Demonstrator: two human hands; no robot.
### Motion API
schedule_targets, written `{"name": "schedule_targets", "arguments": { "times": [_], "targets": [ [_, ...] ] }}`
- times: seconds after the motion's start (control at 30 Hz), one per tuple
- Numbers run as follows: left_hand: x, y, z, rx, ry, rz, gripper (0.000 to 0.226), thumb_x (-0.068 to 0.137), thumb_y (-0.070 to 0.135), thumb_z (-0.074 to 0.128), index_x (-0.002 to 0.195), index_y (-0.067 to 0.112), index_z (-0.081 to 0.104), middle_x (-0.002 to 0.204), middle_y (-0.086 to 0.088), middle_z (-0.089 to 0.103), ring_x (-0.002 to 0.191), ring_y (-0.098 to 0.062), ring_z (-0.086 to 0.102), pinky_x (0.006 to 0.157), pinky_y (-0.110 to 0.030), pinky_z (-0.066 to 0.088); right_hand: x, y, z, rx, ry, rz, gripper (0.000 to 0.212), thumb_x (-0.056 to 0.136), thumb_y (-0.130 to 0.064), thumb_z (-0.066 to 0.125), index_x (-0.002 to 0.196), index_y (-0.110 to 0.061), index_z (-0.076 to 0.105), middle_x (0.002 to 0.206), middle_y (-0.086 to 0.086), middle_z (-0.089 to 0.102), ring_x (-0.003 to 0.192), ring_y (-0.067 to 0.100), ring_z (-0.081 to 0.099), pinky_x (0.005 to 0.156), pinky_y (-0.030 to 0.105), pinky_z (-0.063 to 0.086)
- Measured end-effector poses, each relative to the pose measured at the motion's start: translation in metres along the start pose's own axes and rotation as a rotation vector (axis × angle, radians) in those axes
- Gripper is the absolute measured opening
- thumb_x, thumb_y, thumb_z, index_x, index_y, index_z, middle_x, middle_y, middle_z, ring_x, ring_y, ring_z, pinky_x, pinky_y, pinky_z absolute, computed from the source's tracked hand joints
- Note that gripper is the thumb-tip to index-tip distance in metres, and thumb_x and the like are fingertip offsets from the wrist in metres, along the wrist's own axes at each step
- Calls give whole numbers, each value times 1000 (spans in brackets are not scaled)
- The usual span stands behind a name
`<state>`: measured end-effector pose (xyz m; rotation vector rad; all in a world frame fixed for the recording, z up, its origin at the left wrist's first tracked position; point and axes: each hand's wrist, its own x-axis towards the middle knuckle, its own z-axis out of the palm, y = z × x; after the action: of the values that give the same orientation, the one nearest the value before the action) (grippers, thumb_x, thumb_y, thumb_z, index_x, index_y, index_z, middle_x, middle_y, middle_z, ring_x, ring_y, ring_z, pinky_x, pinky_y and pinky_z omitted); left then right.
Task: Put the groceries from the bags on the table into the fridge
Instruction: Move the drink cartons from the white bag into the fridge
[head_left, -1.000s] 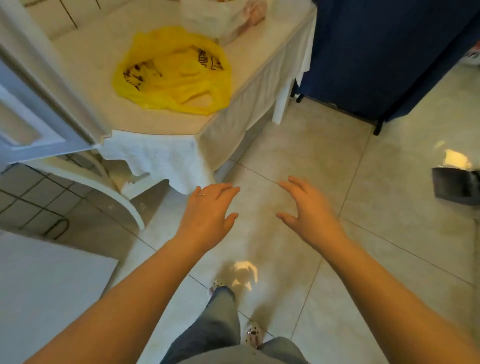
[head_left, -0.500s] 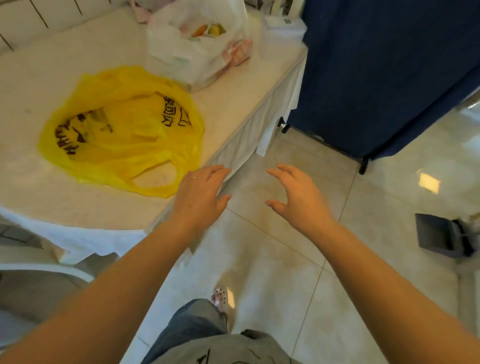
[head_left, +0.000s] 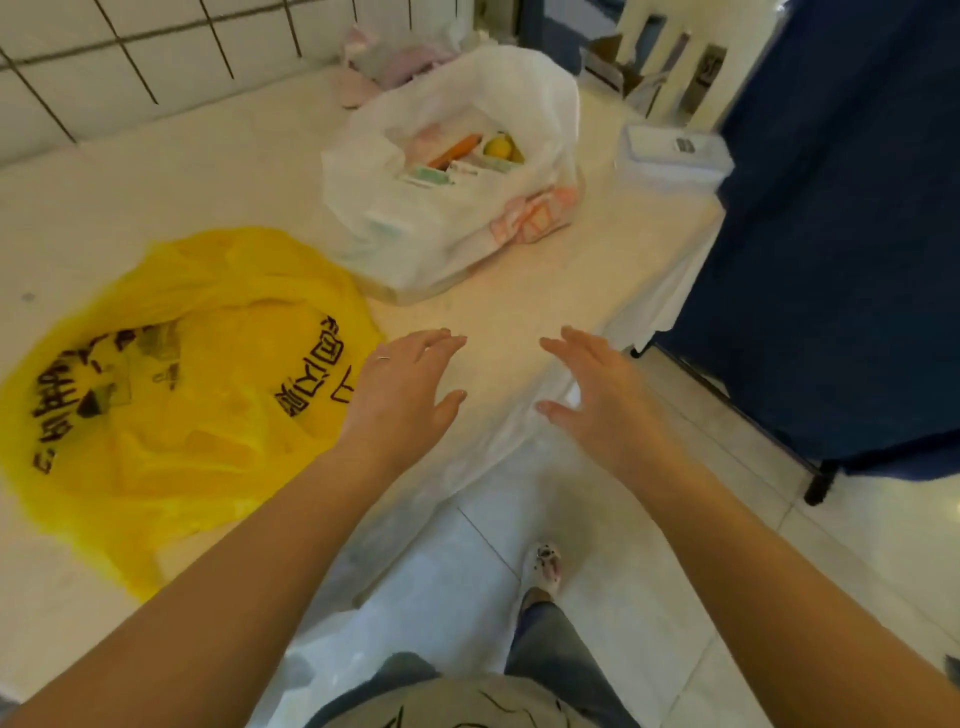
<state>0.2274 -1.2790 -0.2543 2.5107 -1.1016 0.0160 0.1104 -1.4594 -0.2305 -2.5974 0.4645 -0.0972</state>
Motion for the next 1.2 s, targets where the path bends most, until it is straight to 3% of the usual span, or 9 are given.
{"name": "schedule_targets", "arguments": {
  "times": [0.2,0.33,0.43,0.57,0.73,0.87,0.93,1.07,1.2],
  "targets": [
    [103,18,11,23,47,-190,55,85,31,63,135,17,47,138,-2,49,128,-22,44,105,-45,35,133,53,-51,-39,-129,-158,64,86,-31,65,141,-27,35,152,-5,25,138,16,23,108,30,27],
    [150,16,13,19,113,-312,54,85,32,64,135,17,48,137,-3,50,127,-22,44,106,-43,35,205,59,-66,-14,-93,-301,65,79,-28,73,136,-20,44,144,0,39,131,21,36,104,38,38],
    [180,8,16,1,162,-380,54,85,32,63,135,18,48,138,-2,49,128,-21,44,107,-37,33,251,57,-65,26,-121,-324,63,78,-24,73,135,-22,46,145,0,37,131,18,35,104,35,36],
    [217,-10,16,-24,224,-433,54,85,31,64,135,15,48,136,-5,50,126,-23,44,105,-36,33,305,53,-60,-9,-169,-346,66,77,-28,74,136,-28,44,146,-3,35,133,20,35,104,51,36],
    [257,-34,12,-62,255,-512,54,84,28,66,134,15,48,136,-4,50,126,-23,44,105,-32,33,358,48,-65,-46,-207,-369,65,80,-29,71,138,-27,41,148,-6,33,133,18,34,104,33,30],
    [286,-45,5,-129,268,-591,59,88,25,61,141,18,37,140,-2,44,128,-19,39,101,-25,32,400,38,-56,-7,-266,-444,62,81,-28,70,137,-24,43,144,-4,37,128,19,37,104,37,35],
    [301,-49,5,-159,249,-637,62,90,24,59,144,18,30,141,-3,42,129,-19,37,101,-27,33,419,30,-45,20,-293,-506,60,80,-28,71,135,-25,46,143,-2,39,130,18,35,105,39,34],
    [316,-51,14,-209,215,-752,69,91,21,57,148,16,18,142,-6,38,130,-22,36,102,-34,36,447,17,-22,-36,-412,-643,61,83,-32,67,137,-27,42,147,-4,34,135,15,29,106,27,24],
    [310,-40,32,-96,162,-868,63,91,21,56,145,7,27,148,-15,31,135,-31,31,111,-39,25,458,13,0,-13,-518,-721,61,81,-31,68,136,-24,44,144,-5,38,132,13,32,106,26,24]
  ]
}}
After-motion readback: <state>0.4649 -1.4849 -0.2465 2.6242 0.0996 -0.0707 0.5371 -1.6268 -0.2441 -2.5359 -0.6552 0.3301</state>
